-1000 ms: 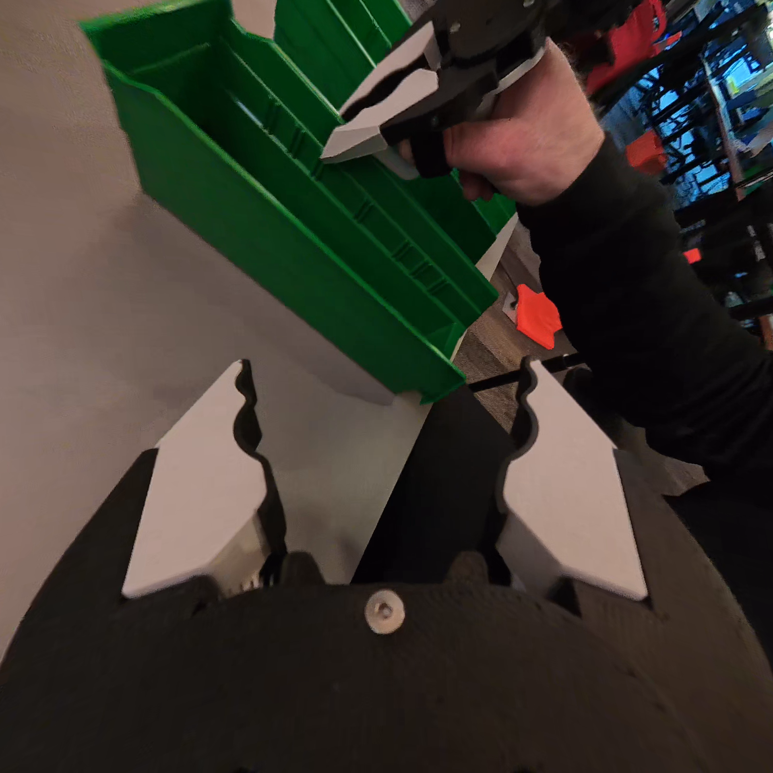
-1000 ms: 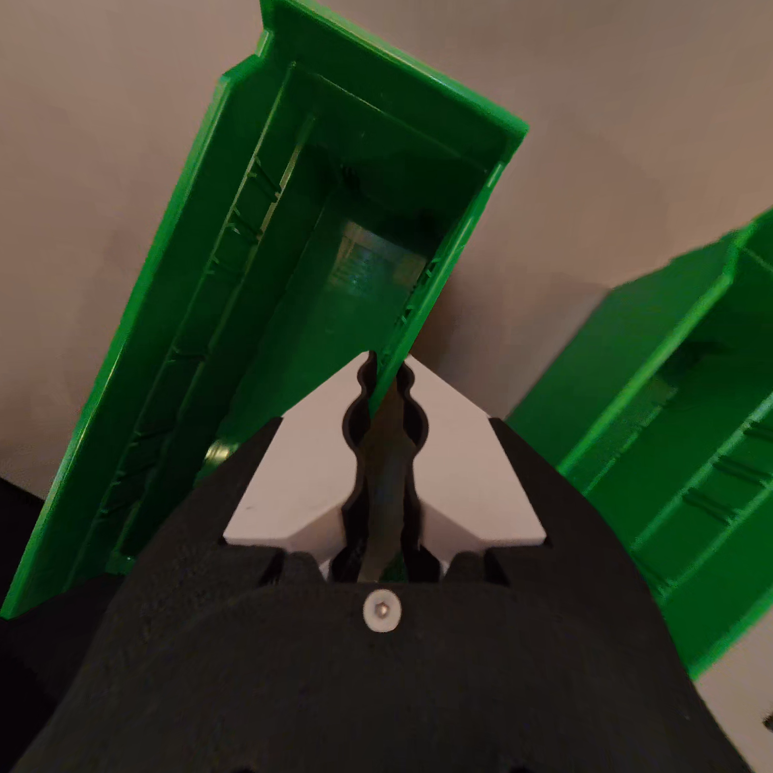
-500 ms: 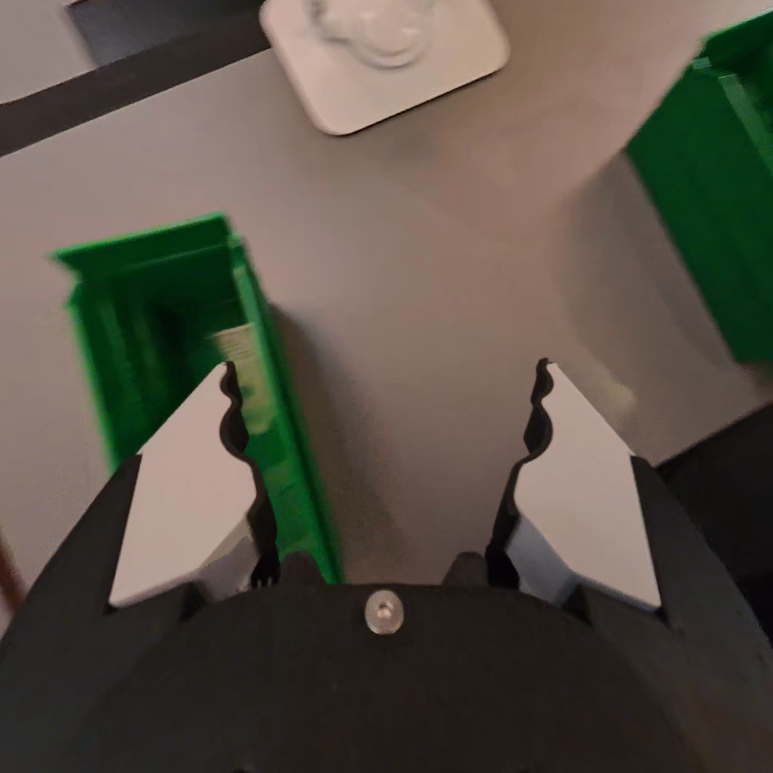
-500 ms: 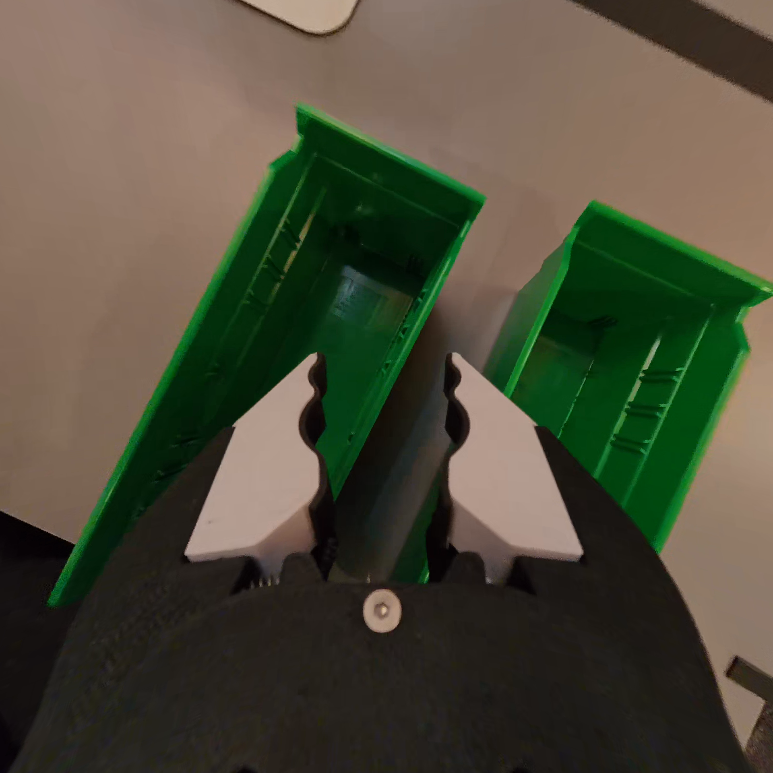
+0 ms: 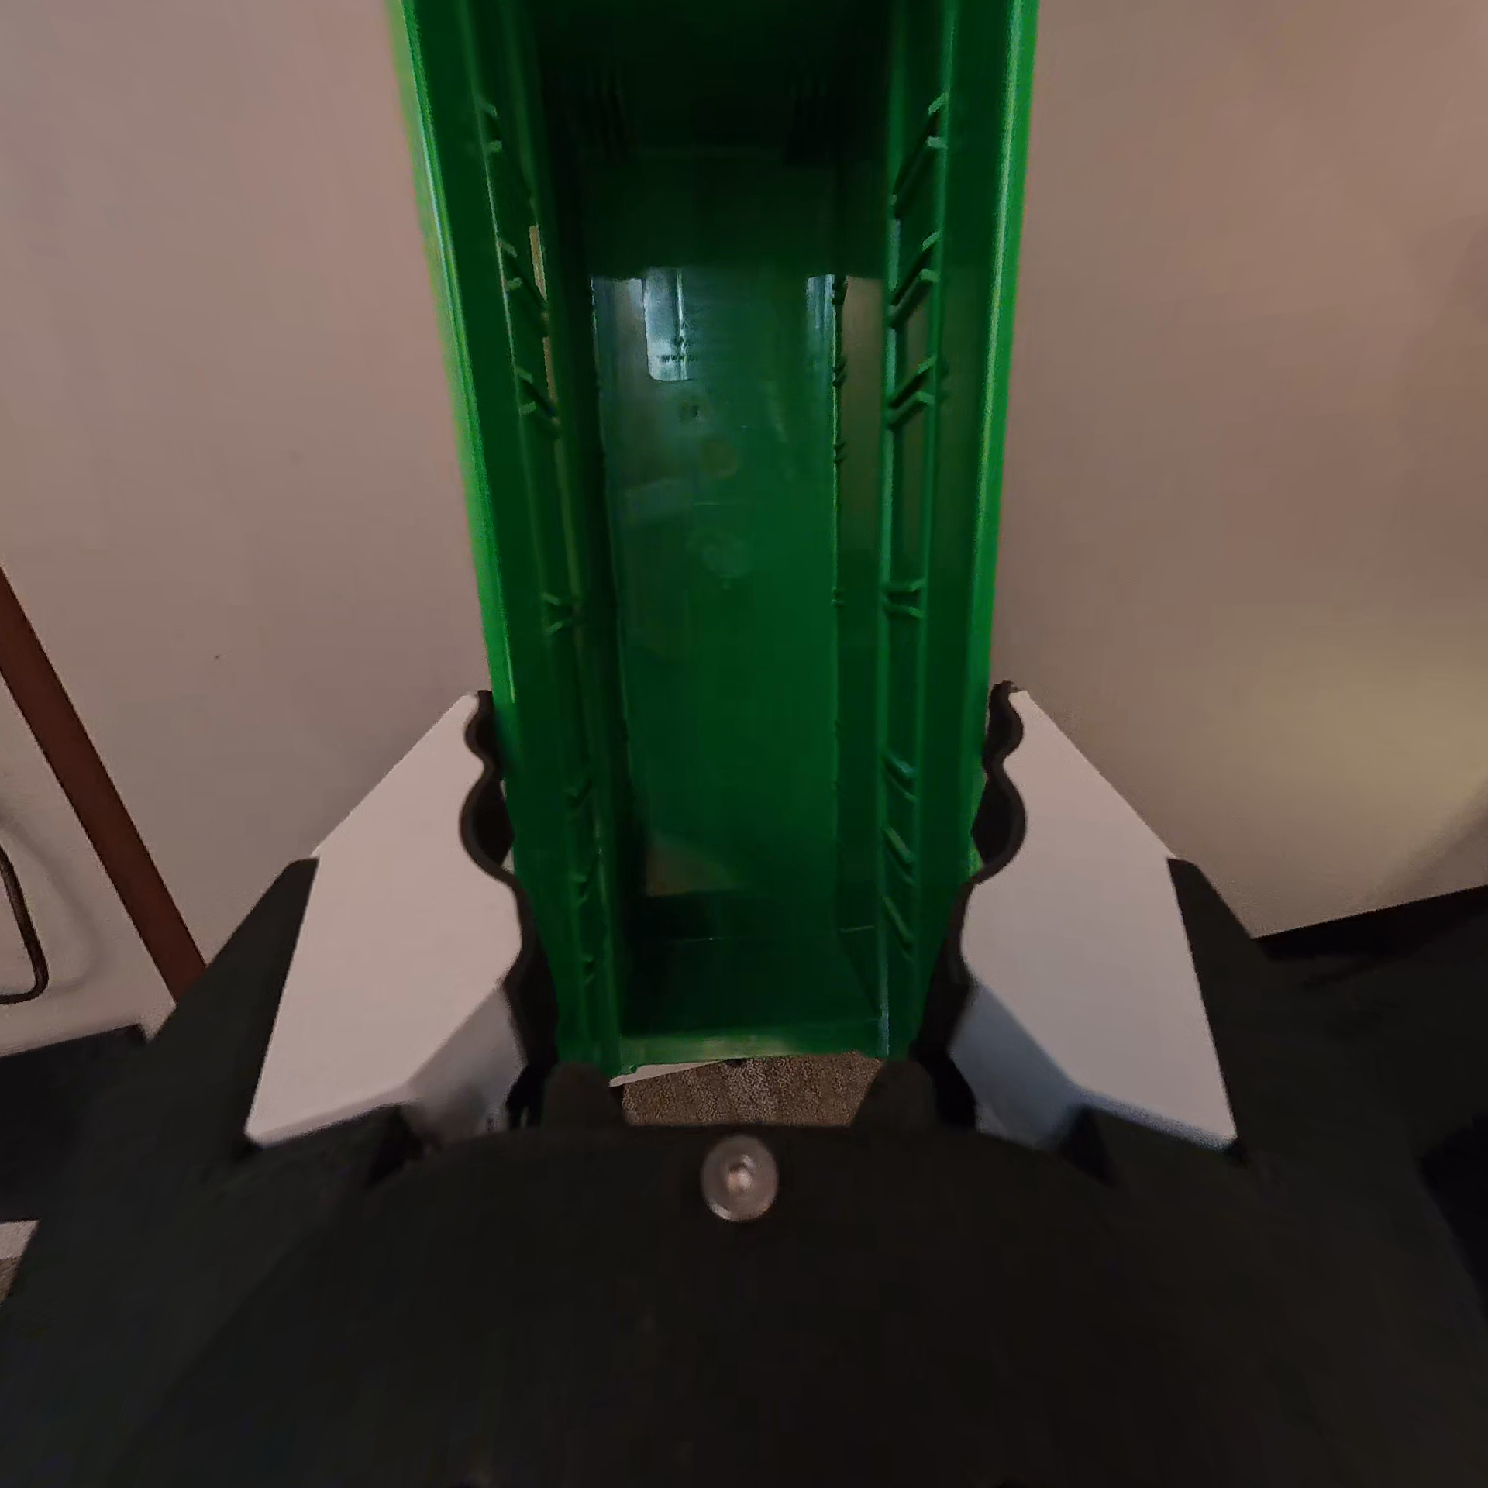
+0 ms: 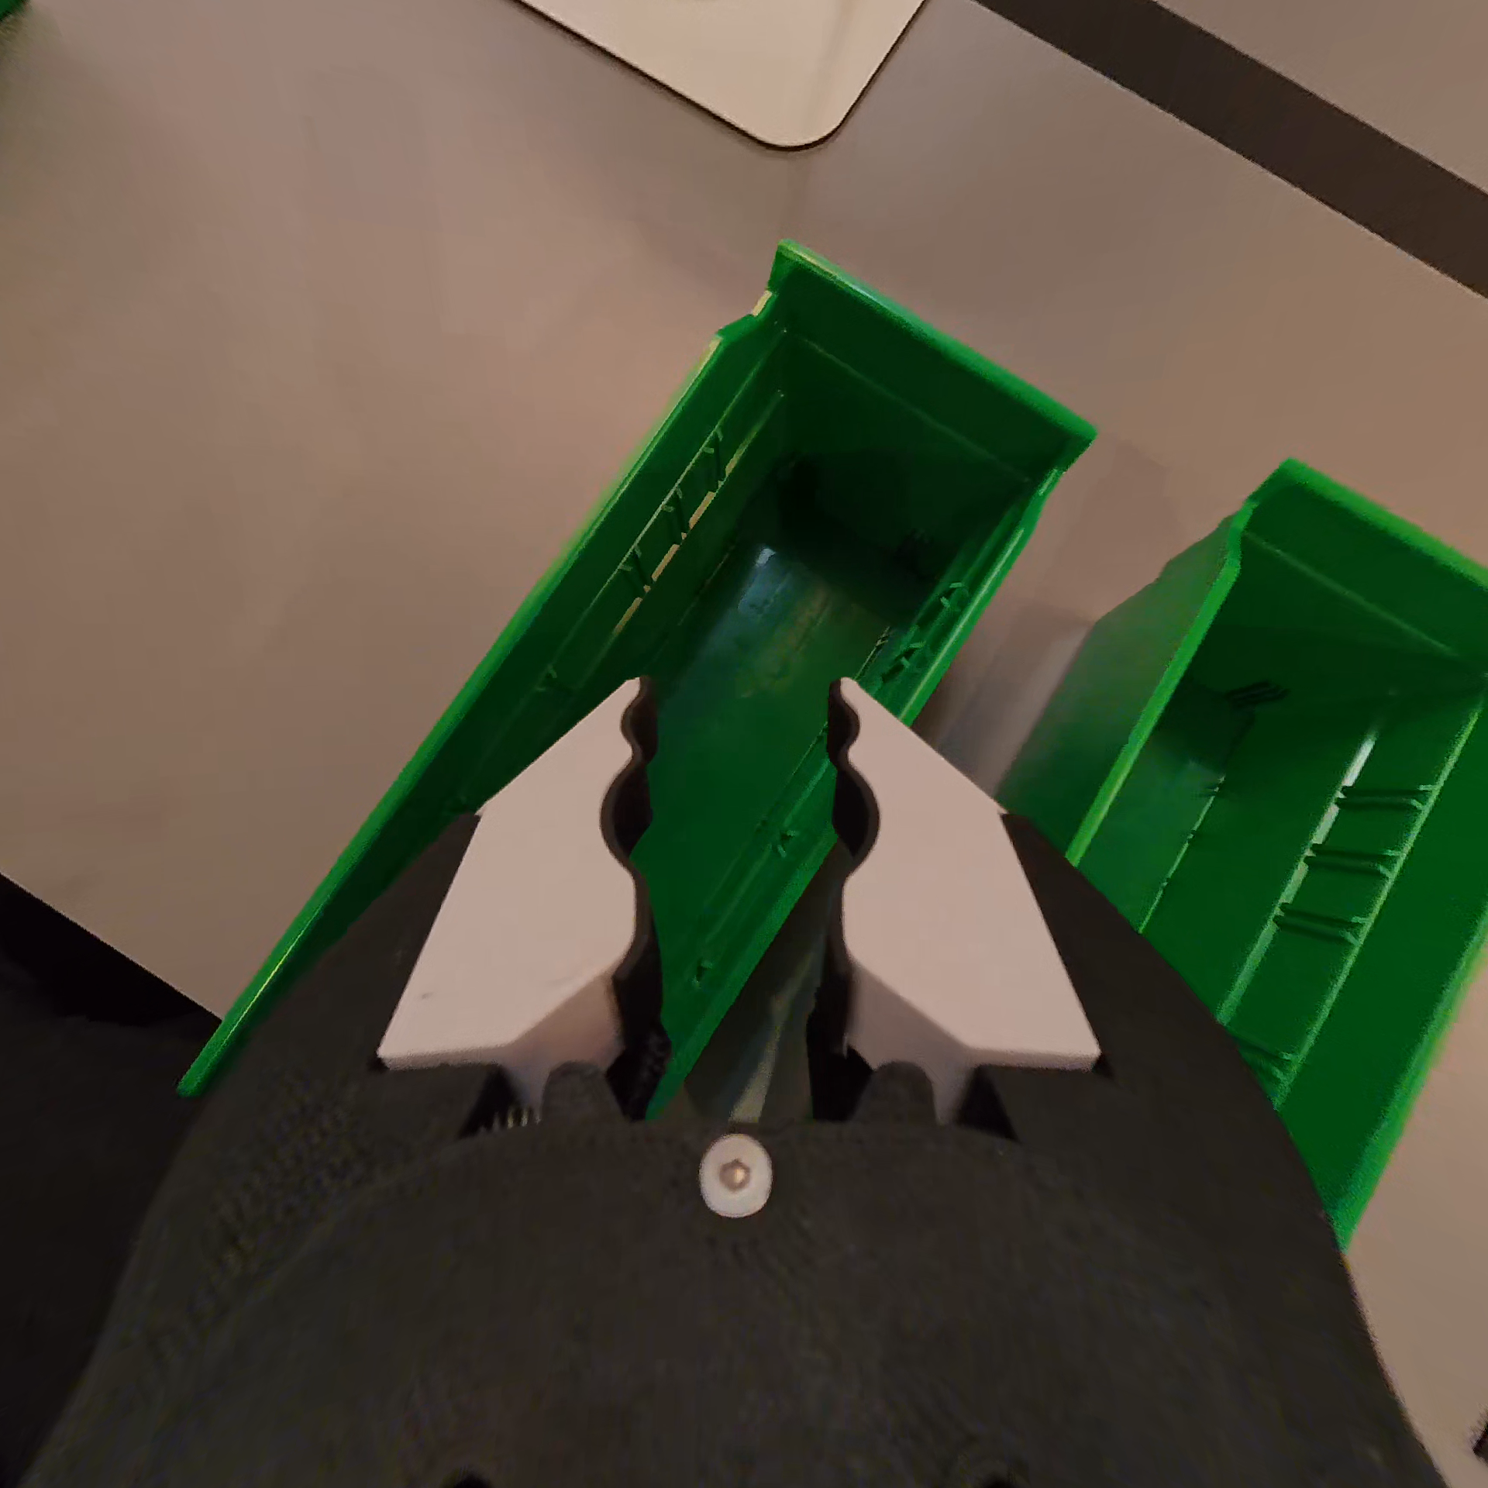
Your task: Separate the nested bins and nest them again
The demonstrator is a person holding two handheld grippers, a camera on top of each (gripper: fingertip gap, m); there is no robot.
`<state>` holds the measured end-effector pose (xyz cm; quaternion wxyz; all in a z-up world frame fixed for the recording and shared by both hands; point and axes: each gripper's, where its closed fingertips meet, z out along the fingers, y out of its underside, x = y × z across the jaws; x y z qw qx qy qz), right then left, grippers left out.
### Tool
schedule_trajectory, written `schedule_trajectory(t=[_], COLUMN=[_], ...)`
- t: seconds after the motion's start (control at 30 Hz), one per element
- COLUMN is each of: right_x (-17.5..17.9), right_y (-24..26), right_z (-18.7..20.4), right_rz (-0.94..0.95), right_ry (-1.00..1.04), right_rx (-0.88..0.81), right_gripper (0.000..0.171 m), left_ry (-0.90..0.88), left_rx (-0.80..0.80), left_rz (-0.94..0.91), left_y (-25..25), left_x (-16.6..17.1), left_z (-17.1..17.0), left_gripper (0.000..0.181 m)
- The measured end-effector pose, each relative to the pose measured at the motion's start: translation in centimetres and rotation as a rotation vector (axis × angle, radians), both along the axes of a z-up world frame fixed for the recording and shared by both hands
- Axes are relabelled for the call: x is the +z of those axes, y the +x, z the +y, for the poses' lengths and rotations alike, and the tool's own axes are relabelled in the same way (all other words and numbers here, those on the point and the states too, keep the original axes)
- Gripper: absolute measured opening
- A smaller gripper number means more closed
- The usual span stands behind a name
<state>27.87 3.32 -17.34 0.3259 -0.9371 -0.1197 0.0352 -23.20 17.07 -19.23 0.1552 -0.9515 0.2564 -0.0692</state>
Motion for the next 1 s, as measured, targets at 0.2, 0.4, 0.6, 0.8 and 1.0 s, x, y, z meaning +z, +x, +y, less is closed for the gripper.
schedule_trajectory(t=[0.2, 0.4, 0.6, 0.8, 1.0], right_x=[-0.2, -0.6, -0.7, -0.7, -1.0], right_y=[-0.8, -0.9, -1.1, -1.1, -1.3], right_z=[0.2, 0.2, 0.2, 0.1, 0.2], right_rz=[0.002, 0.024, 0.028, 0.038, 0.036], right_ry=[0.003, -0.002, -0.004, -0.002, -0.009], right_rx=[0.024, 0.031, 0.043, 0.043, 0.049], right_gripper=[0.039, 0.038, 0.037, 0.035, 0.035], left_ry=[0.018, 0.073, 0.096, 0.134, 0.159], left_rx=[-0.009, -0.010, -0.012, 0.002, -0.004], left_rz=[-0.035, -0.073, -0.078, -0.129, -0.134], left_y=[0.0, 0.3, 0.3, 0.7, 1.1], left_x=[0.4, 2.1, 2.4, 3.2, 3.5], left_z=[0.3, 0.8, 1.1, 1.6, 1.9], left_gripper=[0.105, 0.102, 0.099, 0.099, 0.099])
